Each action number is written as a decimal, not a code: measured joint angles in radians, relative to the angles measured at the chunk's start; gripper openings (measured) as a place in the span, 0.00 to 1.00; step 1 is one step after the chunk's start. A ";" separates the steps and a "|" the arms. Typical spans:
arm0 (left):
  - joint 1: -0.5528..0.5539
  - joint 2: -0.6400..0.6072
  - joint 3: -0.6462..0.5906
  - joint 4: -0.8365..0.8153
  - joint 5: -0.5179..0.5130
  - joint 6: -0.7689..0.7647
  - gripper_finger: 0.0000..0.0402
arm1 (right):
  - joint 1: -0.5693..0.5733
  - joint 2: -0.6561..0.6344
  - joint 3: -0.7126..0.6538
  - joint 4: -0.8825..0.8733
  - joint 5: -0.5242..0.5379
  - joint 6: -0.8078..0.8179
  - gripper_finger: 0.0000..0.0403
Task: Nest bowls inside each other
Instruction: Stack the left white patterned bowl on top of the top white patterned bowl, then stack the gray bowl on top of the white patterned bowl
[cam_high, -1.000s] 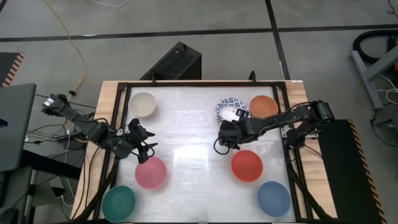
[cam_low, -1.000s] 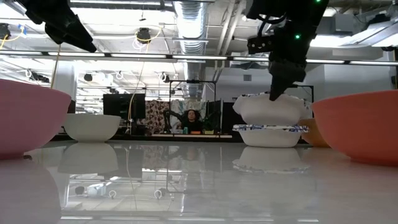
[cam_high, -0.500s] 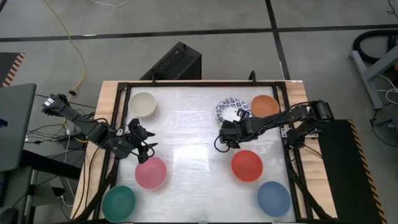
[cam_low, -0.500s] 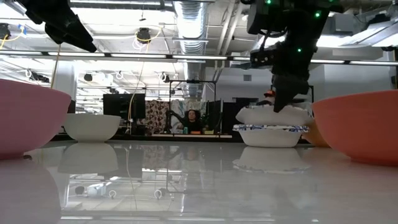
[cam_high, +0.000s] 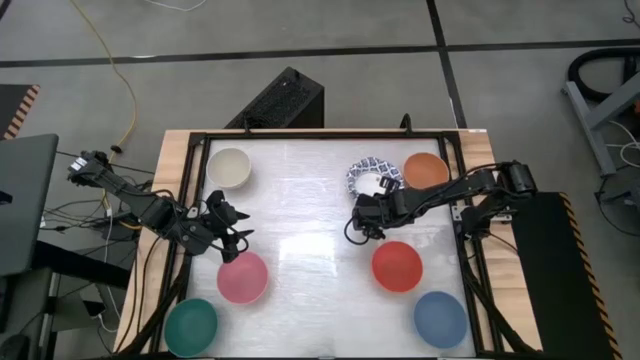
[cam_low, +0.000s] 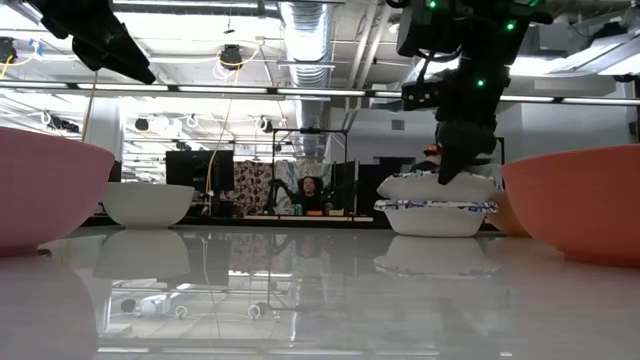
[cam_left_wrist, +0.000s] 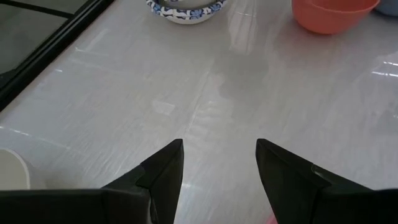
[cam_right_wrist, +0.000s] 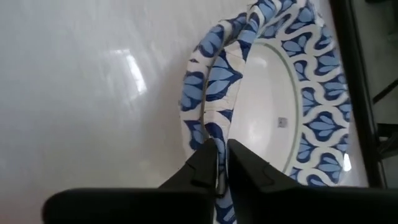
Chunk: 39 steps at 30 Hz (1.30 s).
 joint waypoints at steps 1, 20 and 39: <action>0.000 0.000 0.000 0.000 0.000 0.000 0.48 | -0.003 0.000 0.000 0.004 -0.014 0.000 0.18; 0.000 0.000 -0.008 0.008 -0.043 0.007 0.48 | 0.036 -0.003 0.000 0.148 -0.049 -0.099 0.30; 0.271 0.000 -0.152 -0.018 0.057 -0.068 0.48 | 0.132 -0.004 0.000 0.230 -0.049 -0.102 0.30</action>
